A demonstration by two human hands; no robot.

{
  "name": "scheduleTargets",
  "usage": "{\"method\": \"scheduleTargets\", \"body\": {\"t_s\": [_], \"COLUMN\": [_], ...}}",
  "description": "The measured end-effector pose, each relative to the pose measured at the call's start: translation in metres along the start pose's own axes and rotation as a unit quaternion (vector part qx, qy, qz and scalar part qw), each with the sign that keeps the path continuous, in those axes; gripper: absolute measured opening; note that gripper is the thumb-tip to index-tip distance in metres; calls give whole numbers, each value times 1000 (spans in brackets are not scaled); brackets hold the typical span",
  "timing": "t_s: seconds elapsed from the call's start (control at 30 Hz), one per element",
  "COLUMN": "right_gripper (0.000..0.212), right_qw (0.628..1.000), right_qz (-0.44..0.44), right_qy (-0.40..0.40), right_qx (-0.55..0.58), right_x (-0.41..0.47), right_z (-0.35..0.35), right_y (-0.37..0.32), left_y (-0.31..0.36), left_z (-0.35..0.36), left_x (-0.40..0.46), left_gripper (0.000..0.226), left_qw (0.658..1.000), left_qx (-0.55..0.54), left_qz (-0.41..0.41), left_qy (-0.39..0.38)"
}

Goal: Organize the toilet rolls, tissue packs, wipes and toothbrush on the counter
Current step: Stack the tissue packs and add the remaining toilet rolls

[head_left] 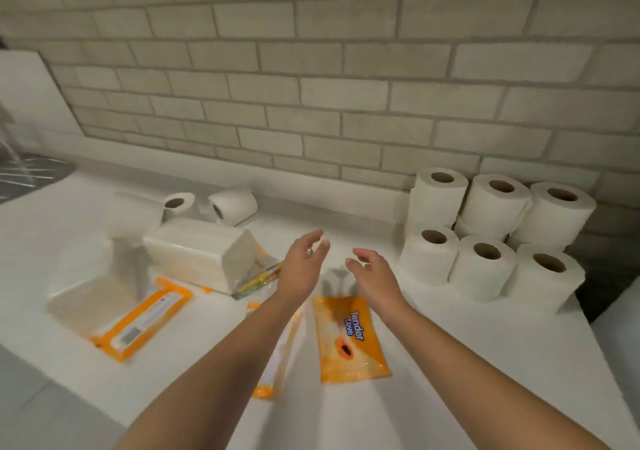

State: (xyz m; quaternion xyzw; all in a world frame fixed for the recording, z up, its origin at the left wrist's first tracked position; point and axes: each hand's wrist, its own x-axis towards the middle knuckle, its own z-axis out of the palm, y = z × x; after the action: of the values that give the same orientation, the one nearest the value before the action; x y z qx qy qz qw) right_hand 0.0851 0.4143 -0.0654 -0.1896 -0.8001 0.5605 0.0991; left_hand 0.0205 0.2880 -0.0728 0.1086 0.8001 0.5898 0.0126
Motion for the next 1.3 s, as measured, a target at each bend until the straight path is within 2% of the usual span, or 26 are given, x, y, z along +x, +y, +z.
{"method": "scheduleTargets", "body": {"t_s": [0.1,0.2,0.4,0.47,0.57,0.63,0.73,0.87,1.0,1.1,1.2,1.3], "right_gripper": [38,37,45,51,64,72,80,83,87,89,97,91], "right_qw": [998,994,991,992,995,996,996,988,978,975,981,979], "right_qz": [-19,-24,-27,-21,10,39,69,106,139,147,130,134], "right_qy": [-55,-104,-130,-123,-100,-78,-51,-58,-43,-43,-30,-28], "right_qx": [-5,-6,-30,-31,-21,-7,20,92,152,160,141,152], "right_x": [-3,-10,-11,-6,3,10,19,27,30,27,28,33], "right_z": [49,91,156,170,187,195,199,201,203,205,202,191], "right_y": [-20,-38,-62,-66,-68,-67,-64,-56,-54,-57,-56,-51], "left_y": [-10,-18,-44,-52,-58,-62,-70,-82,-90,-83,-75,-67], "left_z": [-54,-106,-187,-204,-220,-224,-228,-232,-234,-229,-217,-206], "left_x": [-8,-15,-11,-3,15,26,41,51,59,62,65,66], "left_gripper": [23,24,23,30,54,71,83,84,99,87,81,82], "left_qw": [997,988,967,964,958,953,946,934,936,935,941,944], "left_qx": [13,43,93,108,117,101,55,-15,26,83,60,37], "left_qz": [13,3,-30,-61,-121,-162,-199,-245,-231,-252,-255,-255], "left_qy": [73,145,233,236,231,235,250,259,262,237,212,205]}}
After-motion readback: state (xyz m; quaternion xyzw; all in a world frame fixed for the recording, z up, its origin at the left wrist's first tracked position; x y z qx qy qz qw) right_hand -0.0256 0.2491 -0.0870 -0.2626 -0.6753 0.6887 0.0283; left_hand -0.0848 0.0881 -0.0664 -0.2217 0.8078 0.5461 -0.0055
